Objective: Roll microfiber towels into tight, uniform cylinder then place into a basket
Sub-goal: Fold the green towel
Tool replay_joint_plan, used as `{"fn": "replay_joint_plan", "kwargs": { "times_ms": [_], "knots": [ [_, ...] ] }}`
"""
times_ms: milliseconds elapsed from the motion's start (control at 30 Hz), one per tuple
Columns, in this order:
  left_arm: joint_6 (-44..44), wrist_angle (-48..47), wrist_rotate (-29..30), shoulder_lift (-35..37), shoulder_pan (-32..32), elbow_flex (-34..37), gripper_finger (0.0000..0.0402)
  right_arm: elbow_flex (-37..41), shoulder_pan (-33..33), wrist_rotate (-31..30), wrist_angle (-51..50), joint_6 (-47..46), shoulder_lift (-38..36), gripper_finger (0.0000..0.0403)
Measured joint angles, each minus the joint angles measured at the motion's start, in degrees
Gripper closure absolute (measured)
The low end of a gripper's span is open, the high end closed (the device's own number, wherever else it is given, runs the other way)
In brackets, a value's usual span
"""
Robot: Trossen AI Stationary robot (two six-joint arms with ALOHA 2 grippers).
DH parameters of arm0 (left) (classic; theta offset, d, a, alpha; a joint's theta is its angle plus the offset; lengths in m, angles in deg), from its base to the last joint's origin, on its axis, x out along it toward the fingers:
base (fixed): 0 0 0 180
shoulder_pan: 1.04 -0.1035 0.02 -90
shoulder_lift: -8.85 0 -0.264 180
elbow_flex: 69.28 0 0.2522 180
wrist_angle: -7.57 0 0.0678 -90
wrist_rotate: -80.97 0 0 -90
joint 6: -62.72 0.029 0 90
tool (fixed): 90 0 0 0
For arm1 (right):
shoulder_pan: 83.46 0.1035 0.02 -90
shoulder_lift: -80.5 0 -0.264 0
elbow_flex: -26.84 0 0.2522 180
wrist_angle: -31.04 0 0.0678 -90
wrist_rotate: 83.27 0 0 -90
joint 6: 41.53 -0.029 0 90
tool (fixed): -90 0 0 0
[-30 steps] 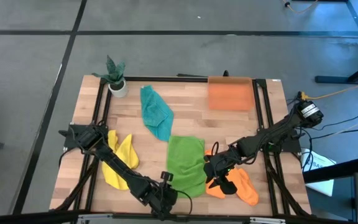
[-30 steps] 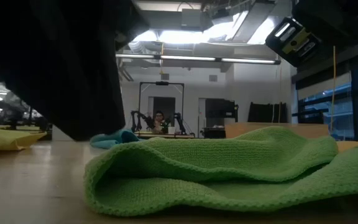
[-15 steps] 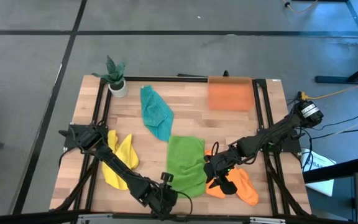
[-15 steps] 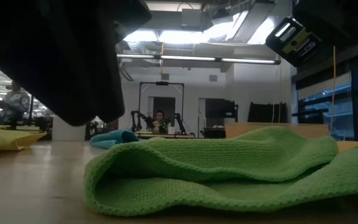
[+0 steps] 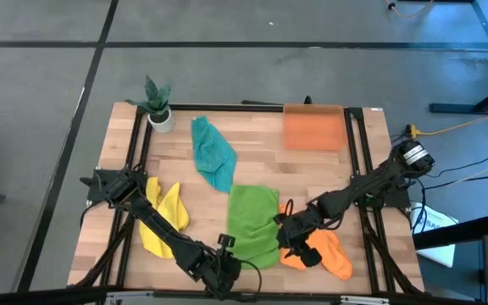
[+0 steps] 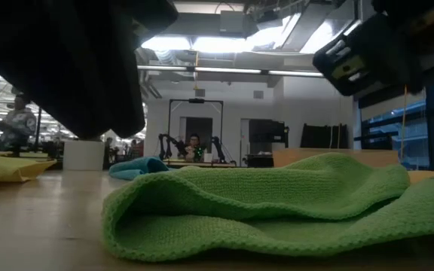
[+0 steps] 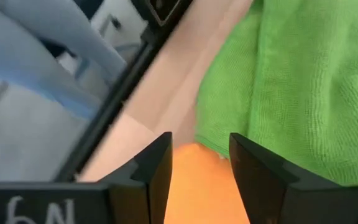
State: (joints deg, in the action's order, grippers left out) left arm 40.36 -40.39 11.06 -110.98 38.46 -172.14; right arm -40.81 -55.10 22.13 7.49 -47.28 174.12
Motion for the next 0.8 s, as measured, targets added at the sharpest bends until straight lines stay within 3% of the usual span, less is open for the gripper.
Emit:
{"fn": "replay_joint_plan", "kwargs": {
  "times_ms": [133, 333, 800],
  "knots": [
    [-0.2, 0.0, 0.0, 0.0, -0.1, 0.0, 0.0324, 0.0, 0.0, -3.3, -1.5, 8.0, 1.2, 0.0241],
    [-1.6, 0.0, -0.1, 0.0, -0.3, 0.0, 0.0324, 0.0, 0.0, -11.9, -4.0, 11.7, 1.3, 0.0241],
    [-1.6, 0.0, -0.2, 0.0, -1.3, 0.0, 0.0324, 0.0, 0.0, -12.4, -5.5, 18.4, 5.0, 0.0241]
  ]
}}
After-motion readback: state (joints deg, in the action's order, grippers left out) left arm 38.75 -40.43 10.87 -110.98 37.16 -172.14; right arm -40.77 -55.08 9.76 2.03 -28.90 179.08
